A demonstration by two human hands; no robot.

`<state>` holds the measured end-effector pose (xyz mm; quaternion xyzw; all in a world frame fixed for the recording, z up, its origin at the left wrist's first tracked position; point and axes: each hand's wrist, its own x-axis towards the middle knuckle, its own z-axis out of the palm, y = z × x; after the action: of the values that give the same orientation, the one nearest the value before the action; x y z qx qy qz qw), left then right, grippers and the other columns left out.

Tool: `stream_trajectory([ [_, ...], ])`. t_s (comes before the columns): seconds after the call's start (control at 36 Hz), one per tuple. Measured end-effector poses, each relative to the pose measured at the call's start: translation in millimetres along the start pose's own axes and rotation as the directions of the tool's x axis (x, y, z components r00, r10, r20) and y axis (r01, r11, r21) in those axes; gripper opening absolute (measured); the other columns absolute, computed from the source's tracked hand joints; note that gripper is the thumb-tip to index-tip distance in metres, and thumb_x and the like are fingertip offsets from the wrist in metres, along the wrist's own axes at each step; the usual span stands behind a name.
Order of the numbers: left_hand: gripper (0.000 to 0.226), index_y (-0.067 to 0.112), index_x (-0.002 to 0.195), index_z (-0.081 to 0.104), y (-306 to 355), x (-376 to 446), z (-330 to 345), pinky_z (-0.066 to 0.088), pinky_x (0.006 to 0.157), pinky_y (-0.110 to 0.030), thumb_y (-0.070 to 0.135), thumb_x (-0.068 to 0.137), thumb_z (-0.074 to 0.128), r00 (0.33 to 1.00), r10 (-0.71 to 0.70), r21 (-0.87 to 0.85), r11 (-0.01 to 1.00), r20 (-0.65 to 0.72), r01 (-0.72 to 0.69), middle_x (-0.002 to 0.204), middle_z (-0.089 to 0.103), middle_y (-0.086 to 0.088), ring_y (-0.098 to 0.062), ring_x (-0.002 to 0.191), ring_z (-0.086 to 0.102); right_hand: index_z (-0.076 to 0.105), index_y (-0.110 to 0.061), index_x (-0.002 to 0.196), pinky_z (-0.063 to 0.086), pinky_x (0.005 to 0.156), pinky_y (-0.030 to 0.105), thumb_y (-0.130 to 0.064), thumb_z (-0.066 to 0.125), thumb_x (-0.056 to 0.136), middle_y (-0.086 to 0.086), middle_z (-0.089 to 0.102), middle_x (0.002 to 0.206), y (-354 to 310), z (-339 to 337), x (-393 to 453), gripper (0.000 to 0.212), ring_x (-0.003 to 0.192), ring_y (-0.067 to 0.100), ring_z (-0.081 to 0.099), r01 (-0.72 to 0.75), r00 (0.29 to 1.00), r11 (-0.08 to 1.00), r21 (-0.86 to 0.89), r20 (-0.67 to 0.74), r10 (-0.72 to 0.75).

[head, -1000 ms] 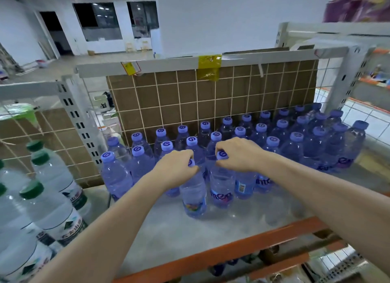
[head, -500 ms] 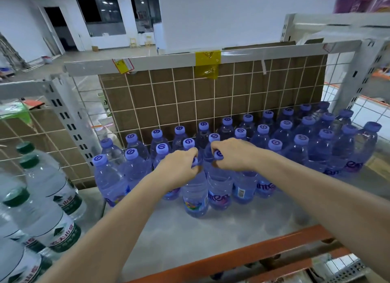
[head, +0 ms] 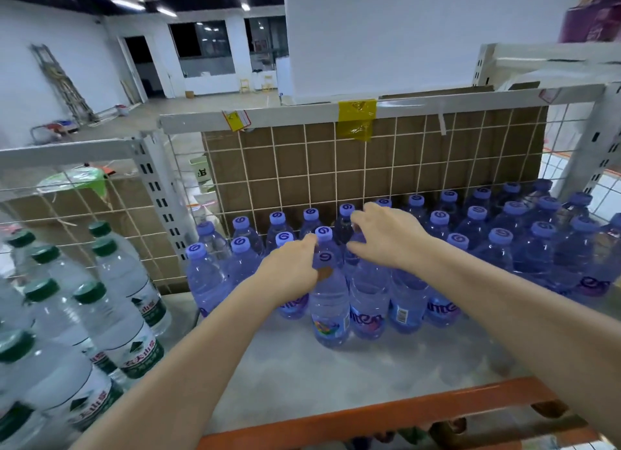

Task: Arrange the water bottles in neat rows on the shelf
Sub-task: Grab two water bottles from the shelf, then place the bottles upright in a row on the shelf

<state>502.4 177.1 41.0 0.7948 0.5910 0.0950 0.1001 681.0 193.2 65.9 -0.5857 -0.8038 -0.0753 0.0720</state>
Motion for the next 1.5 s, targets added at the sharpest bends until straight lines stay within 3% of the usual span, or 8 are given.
stream_trajectory([
  [0.25, 0.019, 0.023, 0.077, 0.055, -20.4, -35.5, -35.7, 0.049, 0.073, -0.036, 0.04, 0.086, 0.054, 0.986, -0.07, -0.041, 0.997, -0.149, 0.065, 0.089, 0.065, -0.002, -0.028, 0.088, 0.061, 0.054, -0.019, 0.089, 0.043, 0.069, 0.035, -0.044, 0.057, 0.09, -0.002, 0.055, 0.089, -43.7, -4.5, 11.5, 0.025, 0.09, 0.025, 0.057, 0.166, 0.985, 0.958, 0.232, 0.016, -0.174],
  [0.39, 0.019, 0.019, 0.079, 0.056, -45.6, -59.6, -50.4, 0.051, 0.074, -0.037, 0.036, 0.086, 0.051, 0.97, -0.148, 0.007, 0.988, -0.191, 0.152, 0.084, 0.064, -0.002, -0.028, 0.085, 0.061, 0.047, -0.025, 0.079, 0.036, 0.067, 0.031, -0.042, 0.056, 0.091, -0.006, 0.052, 0.082, -74.3, -5.8, 17.8, 0.023, 0.082, 0.02, 0.05, 0.217, 0.972, 0.937, 0.274, 0.028, -0.233],
  [0.53, 0.023, 0.022, 0.074, 0.053, -78.5, -82.1, -68.9, 0.052, 0.071, -0.034, 0.04, 0.088, 0.054, 0.951, -0.215, 0.0, 0.975, -0.221, 0.22, 0.078, 0.06, -0.001, -0.027, 0.079, 0.06, 0.058, -0.018, 0.094, 0.044, 0.071, 0.034, -0.045, 0.056, 0.091, 0.001, 0.062, 0.092, -108.2, -10.4, 27.3, 0.027, 0.087, 0.024, 0.058, 0.265, 0.958, 0.923, 0.277, 0.029, -0.284],
  [0.67, 0.03, 0.015, 0.089, 0.062, -114.3, -104.1, -89.8, 0.052, 0.071, -0.034, 0.044, 0.091, 0.052, 0.944, -0.24, 0.031, 0.967, -0.226, 0.253, 0.085, 0.064, 0.0, -0.021, 0.079, 0.06, 0.053, -0.023, 0.087, 0.044, 0.072, 0.034, -0.044, 0.056, 0.091, -0.001, 0.059, 0.091, -149.1, -13.5, 35.3, 0.022, 0.084, 0.021, 0.053, 0.291, 0.947, 0.914, 0.282, 0.048, -0.316],
  [1.03, 0.027, 0.026, 0.073, 0.052, -258.4, -162.2, -150.3, 0.045, 0.056, -0.027, 0.045, 0.092, 0.051, 0.957, -0.189, 0.076, 0.975, -0.22, 0.21, 0.075, 0.059, 0.007, -0.011, 0.064, 0.055, 0.057, -0.021, 0.089, 0.046, 0.067, 0.032, -0.041, 0.054, 0.092, -0.006, 0.056, 0.083, -289.5, -32.0, 72.5, 0.02, 0.081, 0.018, 0.056, 0.243, 0.964, 0.916, 0.318, 0.028, -0.265],
  [1.11, 0.028, 0.018, 0.082, 0.059, -292.2, -165.1, -159.4, 0.054, 0.064, -0.032, 0.043, 0.091, 0.052, 0.959, -0.189, 0.087, 0.974, -0.209, 0.211, 0.076, 0.063, 0.002, -0.017, 0.065, 0.058, 0.059, -0.019, 0.095, 0.046, 0.068, 0.032, -0.041, 0.055, 0.092, -0.002, 0.061, 0.088, -316.4, -34.8, 79.0, 0.023, 0.081, 0.018, 0.057, 0.207, 0.974, 0.926, 0.317, 0.019, -0.225],
  [1.28, 0.026, 0.018, 0.092, 0.059, -335.4, -159.7, -174.9, 0.04, 0.052, -0.026, 0.043, 0.09, 0.053, 0.964, -0.168, 0.148, 0.968, -0.207, 0.201, 0.081, 0.062, 0.003, -0.013, 0.061, 0.054, 0.06, -0.018, 0.102, 0.051, 0.078, 0.036, -0.038, 0.057, 0.092, 0.004, 0.063, 0.106, -351.4, -31.6, 88.8, 0.023, 0.093, 0.022, 0.059, 0.113, 0.989, 0.95, 0.292, 0.058, -0.135],
  [1.5, 0.028, 0.017, 0.104, 0.058, -360.9, -133.0, -177.5, 0.054, 0.081, -0.04, 0.041, 0.088, 0.054, 0.984, -0.131, 0.06, 0.988, -0.12, 0.139, 0.1, 0.062, 0.0, -0.021, 0.087, 0.06, 0.055, -0.016, 0.122, 0.044, 0.072, 0.032, -0.04, 0.058, 0.092, 0.006, 0.059, 0.114, -368.6, -29.4, 113.2, 0.038, 0.095, 0.021, 0.056, 0.01, 0.986, 0.969, 0.246, 0.161, -0.051],
])
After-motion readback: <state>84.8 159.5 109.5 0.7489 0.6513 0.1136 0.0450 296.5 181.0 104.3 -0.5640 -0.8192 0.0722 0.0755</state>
